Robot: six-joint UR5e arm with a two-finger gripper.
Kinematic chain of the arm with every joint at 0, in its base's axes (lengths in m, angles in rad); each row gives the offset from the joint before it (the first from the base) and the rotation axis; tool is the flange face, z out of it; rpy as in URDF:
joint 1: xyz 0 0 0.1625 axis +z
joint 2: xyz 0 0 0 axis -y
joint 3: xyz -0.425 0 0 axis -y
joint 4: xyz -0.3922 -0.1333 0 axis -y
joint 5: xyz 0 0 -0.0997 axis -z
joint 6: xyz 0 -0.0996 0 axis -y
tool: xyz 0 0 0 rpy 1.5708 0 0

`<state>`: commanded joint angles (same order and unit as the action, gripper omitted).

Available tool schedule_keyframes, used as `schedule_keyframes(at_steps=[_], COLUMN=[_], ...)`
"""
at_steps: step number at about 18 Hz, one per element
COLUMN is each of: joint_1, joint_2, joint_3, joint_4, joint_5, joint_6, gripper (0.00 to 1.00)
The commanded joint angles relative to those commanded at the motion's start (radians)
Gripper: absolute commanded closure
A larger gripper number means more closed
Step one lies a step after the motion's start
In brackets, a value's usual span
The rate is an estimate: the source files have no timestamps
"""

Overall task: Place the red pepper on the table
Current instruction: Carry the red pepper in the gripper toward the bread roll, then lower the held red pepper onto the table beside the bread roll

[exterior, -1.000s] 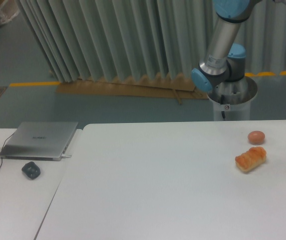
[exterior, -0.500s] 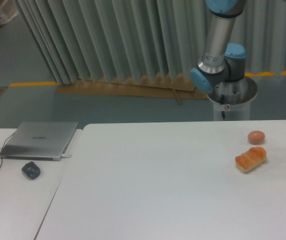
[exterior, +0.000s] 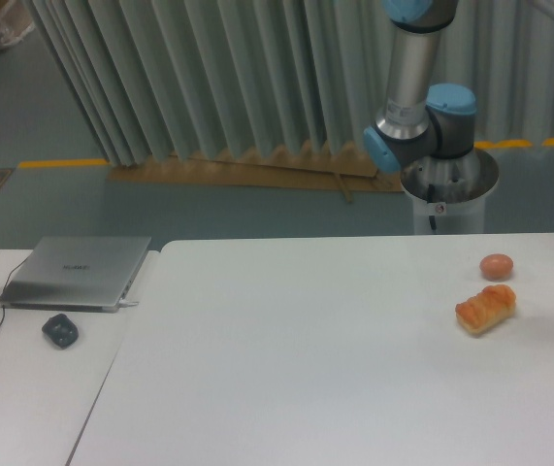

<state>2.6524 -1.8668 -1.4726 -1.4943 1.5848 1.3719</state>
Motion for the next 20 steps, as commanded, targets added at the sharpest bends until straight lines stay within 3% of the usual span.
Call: schedule_keyframes(at_steps=[3, 7, 9, 10, 15, 20], joint_1=[-0.051, -0.091, -0.118, -0.123, -0.138, -0.14], joint_2=[-0.011, -0.058, -0.071, -0.077, -0.101, -0.155], joint_3=[-0.011, -0.015, -0.015, -0.015, -0.018, -0.017], joint_4=[0.063, 0.081, 0.143, 0.167, 0.18, 0.252], joint_5=[-0.043, -0.016, 0.024, 0.039, 0.046, 0.055], joint_6=[-0.129, -0.166, -0.178, -0.182, -0.211, -0.208], gripper=[0.75, 0.75, 0.75, 0.75, 0.75, 0.75])
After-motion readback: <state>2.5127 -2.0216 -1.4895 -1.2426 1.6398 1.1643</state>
